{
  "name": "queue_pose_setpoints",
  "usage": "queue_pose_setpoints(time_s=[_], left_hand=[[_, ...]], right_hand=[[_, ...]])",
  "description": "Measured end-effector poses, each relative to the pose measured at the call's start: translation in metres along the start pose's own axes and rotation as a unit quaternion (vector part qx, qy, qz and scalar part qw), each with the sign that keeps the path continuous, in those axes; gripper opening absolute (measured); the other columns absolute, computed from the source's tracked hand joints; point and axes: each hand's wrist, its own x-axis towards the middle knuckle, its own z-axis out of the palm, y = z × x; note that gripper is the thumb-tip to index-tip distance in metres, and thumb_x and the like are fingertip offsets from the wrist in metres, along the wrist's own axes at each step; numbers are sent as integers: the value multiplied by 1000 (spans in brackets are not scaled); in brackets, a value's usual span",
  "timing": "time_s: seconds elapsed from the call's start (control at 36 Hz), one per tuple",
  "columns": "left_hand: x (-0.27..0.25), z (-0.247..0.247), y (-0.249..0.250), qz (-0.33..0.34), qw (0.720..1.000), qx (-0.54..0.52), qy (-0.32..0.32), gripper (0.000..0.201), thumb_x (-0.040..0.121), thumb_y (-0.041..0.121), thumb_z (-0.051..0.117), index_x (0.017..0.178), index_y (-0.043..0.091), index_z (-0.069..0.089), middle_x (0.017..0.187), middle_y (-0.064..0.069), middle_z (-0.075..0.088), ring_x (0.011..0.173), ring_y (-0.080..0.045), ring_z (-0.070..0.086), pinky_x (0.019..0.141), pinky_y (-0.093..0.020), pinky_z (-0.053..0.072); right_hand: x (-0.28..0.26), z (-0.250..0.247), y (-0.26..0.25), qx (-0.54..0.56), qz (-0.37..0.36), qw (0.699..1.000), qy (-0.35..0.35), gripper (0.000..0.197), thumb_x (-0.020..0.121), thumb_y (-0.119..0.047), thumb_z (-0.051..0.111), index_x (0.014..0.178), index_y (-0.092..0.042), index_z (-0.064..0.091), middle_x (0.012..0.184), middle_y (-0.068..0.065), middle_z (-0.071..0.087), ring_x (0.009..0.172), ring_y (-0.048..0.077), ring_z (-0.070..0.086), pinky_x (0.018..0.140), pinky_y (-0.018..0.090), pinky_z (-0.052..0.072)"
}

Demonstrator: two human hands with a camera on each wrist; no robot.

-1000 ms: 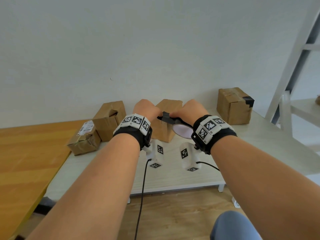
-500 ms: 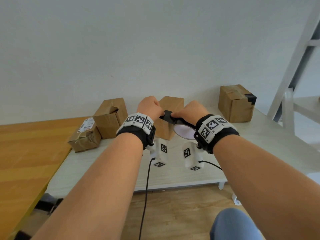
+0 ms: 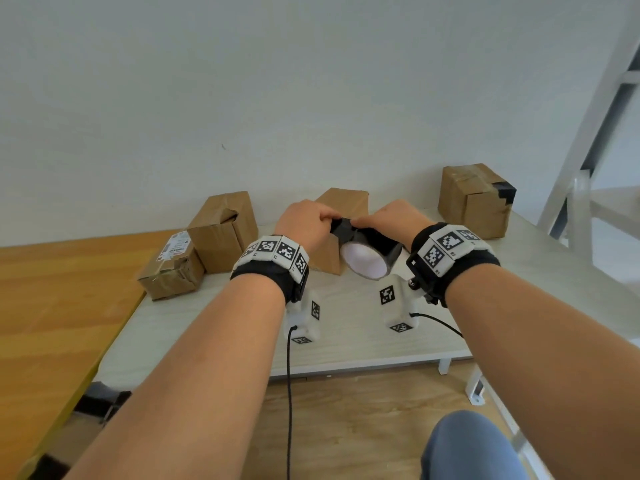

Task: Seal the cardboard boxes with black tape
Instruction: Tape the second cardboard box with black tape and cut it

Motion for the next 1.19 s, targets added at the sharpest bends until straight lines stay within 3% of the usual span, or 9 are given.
queue_pose_setpoints(time_s=[0.06, 0.19, 0.28, 0.36, 0.44, 0.58, 0.75, 1.14, 1.19], left_hand=[[1, 0, 0, 1, 1000, 9, 5, 37, 92, 10, 44, 112, 25, 71, 114, 2, 70, 104, -18, 62, 91, -30, 48], [3, 4, -1, 0, 999, 28, 19, 39, 91, 11, 43, 114, 28, 70, 116, 3, 68, 104, -18, 61, 86, -25, 45], [3, 6, -2, 1, 999, 41, 28, 39, 90, 14, 43, 113, 29, 70, 115, 3, 68, 102, -18, 61, 82, -25, 45], [2, 7, -3, 0, 998, 58, 32, 37, 89, 15, 44, 108, 28, 73, 97, 4, 69, 88, -19, 60, 75, -28, 47], [0, 7, -2, -2, 996, 82, 33, 32, 90, 18, 45, 97, 26, 75, 67, 11, 52, 72, -18, 53, 61, -26, 39], [0, 10, -2, 4, 995, 87, 47, 32, 90, 21, 45, 102, 30, 74, 80, 6, 53, 79, -19, 52, 65, -27, 40], [-4, 11, 0, 8, 995, 82, 65, 32, 90, 18, 45, 96, 21, 76, 92, -2, 66, 87, -24, 58, 77, -39, 50], [-4, 15, -1, 6, 994, 79, 75, 32, 90, 16, 43, 93, 16, 75, 89, -6, 67, 88, -25, 54, 76, -36, 47], [-4, 14, -2, 4, 994, 77, 72, 34, 92, 16, 41, 98, 18, 74, 97, -5, 67, 93, -25, 51, 80, -33, 44]], right_hand=[[2, -2, 1, 0, 3, 1000, -12, 41, 76, -49, 72, 84, -10, 64, 75, 5, 62, 64, 19, 59, 58, 26, 45], [5, -5, 3, -39, -12, 999, -19, 39, 79, -46, 68, 87, -8, 65, 71, 0, 57, 62, 14, 54, 50, 21, 39], [4, -4, 0, -59, -26, 998, -1, 32, 85, -36, 66, 75, -8, 55, 68, 3, 51, 62, 16, 47, 53, 22, 35], [8, 1, -2, -81, -35, 996, 13, 36, 83, -32, 66, 61, -10, 48, 58, 2, 45, 55, 17, 42, 51, 25, 32], [15, 5, -2, -86, -40, 995, 24, 39, 80, -32, 69, 55, -12, 47, 53, 1, 43, 49, 17, 40, 47, 25, 30], [21, 8, -4, -112, -61, 991, 33, 47, 78, -35, 72, 51, -12, 42, 49, 0, 40, 45, 16, 36, 44, 25, 26], [26, 17, -5, -121, -64, 990, 21, 47, 78, -34, 72, 51, -12, 40, 49, 1, 40, 46, 18, 37, 44, 24, 27], [28, 23, -10, -119, -46, 992, 4, 36, 81, -29, 66, 58, -11, 46, 56, 2, 45, 51, 18, 42, 46, 24, 32], [27, 25, -7, -109, -57, 992, 14, 31, 80, -29, 67, 63, -10, 51, 61, 3, 51, 56, 19, 47, 50, 26, 39]])
